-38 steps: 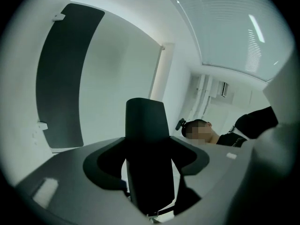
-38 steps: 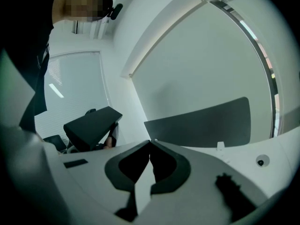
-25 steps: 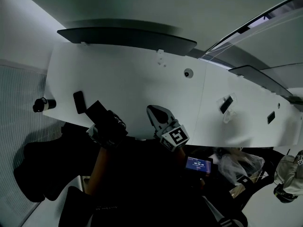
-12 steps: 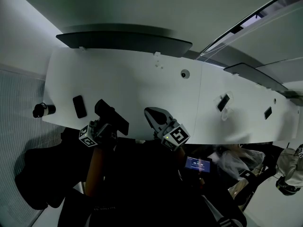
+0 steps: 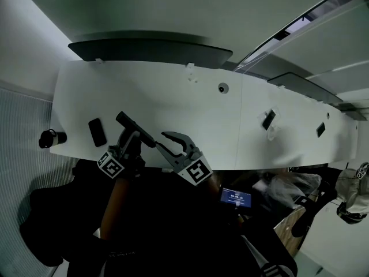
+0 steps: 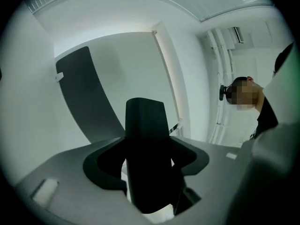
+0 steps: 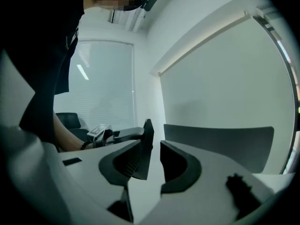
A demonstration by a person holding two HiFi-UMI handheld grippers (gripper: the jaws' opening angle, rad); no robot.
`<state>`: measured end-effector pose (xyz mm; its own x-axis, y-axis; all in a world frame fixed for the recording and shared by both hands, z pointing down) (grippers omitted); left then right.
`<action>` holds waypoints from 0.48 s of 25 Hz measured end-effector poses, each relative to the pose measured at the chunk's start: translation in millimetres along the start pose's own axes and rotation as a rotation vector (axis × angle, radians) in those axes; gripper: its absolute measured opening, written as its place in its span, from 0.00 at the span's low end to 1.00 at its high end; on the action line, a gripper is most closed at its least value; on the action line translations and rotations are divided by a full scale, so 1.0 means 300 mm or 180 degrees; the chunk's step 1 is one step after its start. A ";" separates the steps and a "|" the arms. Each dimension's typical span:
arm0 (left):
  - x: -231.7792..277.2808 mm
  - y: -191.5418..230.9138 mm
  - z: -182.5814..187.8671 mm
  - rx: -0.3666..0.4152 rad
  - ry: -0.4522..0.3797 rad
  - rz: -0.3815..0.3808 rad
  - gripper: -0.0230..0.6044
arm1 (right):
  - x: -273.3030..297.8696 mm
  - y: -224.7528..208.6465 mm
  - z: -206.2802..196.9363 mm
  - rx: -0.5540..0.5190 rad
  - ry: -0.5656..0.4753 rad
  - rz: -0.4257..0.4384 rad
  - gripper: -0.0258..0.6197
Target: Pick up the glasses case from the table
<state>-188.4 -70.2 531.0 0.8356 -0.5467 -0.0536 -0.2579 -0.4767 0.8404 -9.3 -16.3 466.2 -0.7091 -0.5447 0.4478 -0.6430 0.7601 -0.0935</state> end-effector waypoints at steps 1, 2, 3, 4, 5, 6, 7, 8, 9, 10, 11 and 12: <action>-0.015 0.002 0.010 -0.0002 0.0000 0.0003 0.51 | 0.013 0.009 0.007 0.0050 0.0003 0.0014 0.22; -0.030 0.002 0.022 0.0022 0.0007 0.0015 0.51 | 0.025 0.014 0.016 0.0088 -0.0023 0.0013 0.22; -0.042 0.001 0.032 0.0063 0.0019 0.0029 0.51 | 0.033 0.017 0.026 0.0100 -0.0077 0.0003 0.22; -0.051 -0.002 0.035 0.0111 0.0035 0.0037 0.51 | 0.035 0.018 0.033 0.0083 -0.0146 -0.0014 0.22; -0.056 -0.005 0.032 0.0158 0.0049 0.0043 0.51 | 0.032 0.019 0.036 0.0040 -0.0210 -0.0036 0.21; -0.062 -0.008 0.025 0.0195 0.0061 0.0054 0.51 | 0.025 0.021 0.034 -0.0015 -0.0249 -0.0064 0.20; -0.068 -0.011 0.015 0.0225 0.0074 0.0067 0.51 | 0.019 0.025 0.031 -0.0057 -0.0259 -0.0092 0.17; -0.074 -0.012 0.007 0.0249 0.0090 0.0080 0.51 | 0.014 0.029 0.026 -0.0076 -0.0252 -0.0114 0.10; -0.079 -0.012 0.002 0.0272 0.0111 0.0091 0.51 | 0.012 0.032 0.023 -0.0076 -0.0240 -0.0129 0.08; -0.082 -0.012 -0.001 0.0294 0.0137 0.0101 0.51 | 0.012 0.034 0.021 -0.0061 -0.0232 -0.0138 0.06; -0.085 -0.012 -0.002 0.0318 0.0166 0.0111 0.51 | 0.013 0.037 0.020 -0.0037 -0.0235 -0.0138 0.05; -0.088 -0.013 -0.002 0.0344 0.0193 0.0120 0.51 | 0.015 0.041 0.021 -0.0011 -0.0251 -0.0133 0.05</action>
<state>-209.2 -53.4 529.6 0.8513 -0.5245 0.0125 -0.3378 -0.5296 0.7781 -22.3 -11.6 461.6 -0.7023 -0.6021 0.3799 -0.6716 0.7373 -0.0732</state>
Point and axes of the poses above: the fingertips, and each gripper's own axes: x forward along the fingers, y to its left, z out of its top, the point moved 7 cm from there along -x, backward along the fingers, and after that the axes turned 15 degrees about y, right-handed, at the moved point
